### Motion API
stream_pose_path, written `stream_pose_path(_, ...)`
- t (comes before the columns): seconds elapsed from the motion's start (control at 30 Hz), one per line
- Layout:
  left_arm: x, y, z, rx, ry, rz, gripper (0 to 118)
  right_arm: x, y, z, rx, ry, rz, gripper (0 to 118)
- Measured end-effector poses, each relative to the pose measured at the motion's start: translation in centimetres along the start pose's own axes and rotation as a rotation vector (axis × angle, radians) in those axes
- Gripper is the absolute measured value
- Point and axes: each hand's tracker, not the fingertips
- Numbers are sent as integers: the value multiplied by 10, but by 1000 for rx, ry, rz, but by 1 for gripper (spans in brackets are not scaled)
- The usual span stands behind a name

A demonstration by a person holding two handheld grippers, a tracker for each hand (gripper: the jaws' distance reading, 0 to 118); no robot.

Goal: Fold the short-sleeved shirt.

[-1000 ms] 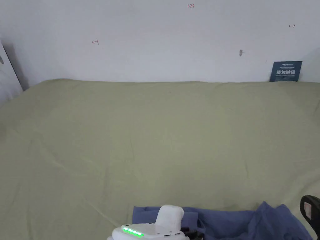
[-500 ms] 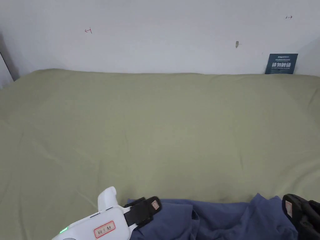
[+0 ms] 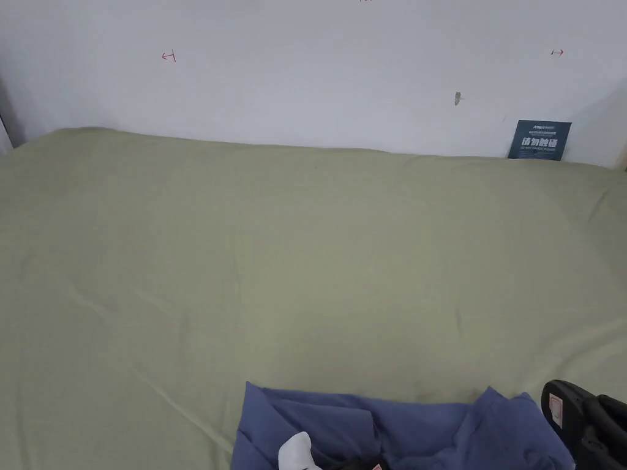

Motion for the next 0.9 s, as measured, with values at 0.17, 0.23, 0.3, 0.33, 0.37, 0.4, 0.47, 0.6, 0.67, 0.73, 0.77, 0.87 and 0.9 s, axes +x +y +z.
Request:
stream_pose_path(0.17,18,35,51,15,-16,-47,32,2,1,0,-3,-6,1,1)
stream_pose_path(0.23,22,61,90,16,-7,-117,95,2,2,-2,-7,-6,6,1)
stream_pose_path(0.3,14,90,116,-72,59,-165,100,1,3,-5,-7,1,17,1)
stream_pose_path(0.33,9,102,130,-70,97,-175,100,0,3,-8,-9,8,21,1)
stream_pose_path(0.37,2,115,141,-58,135,-157,100,-1,4,-10,-11,18,24,1)
stream_pose_path(0.4,-6,125,151,-53,161,-118,100,-2,4,-12,-14,25,27,1)
stream_pose_path(0.47,-25,135,164,-43,163,-29,100,-5,4,-13,-12,32,29,1)
stream_pose_path(0.6,-51,127,148,-151,205,73,99,-8,3,-16,-15,57,20,1)
stream_pose_path(0.67,-51,117,135,-164,115,49,99,-9,3,-17,-22,54,27,1)
stream_pose_path(0.73,-45,111,121,-162,47,61,94,-9,3,-18,-26,52,28,1)
stream_pose_path(0.77,-44,106,114,-170,61,83,84,-9,3,-18,-27,53,26,1)
stream_pose_path(0.87,-39,99,101,-130,233,21,17,-7,3,-17,-34,52,18,1)
stream_pose_path(0.9,-43,96,100,-108,253,22,17,-6,3,-15,-36,47,20,1)
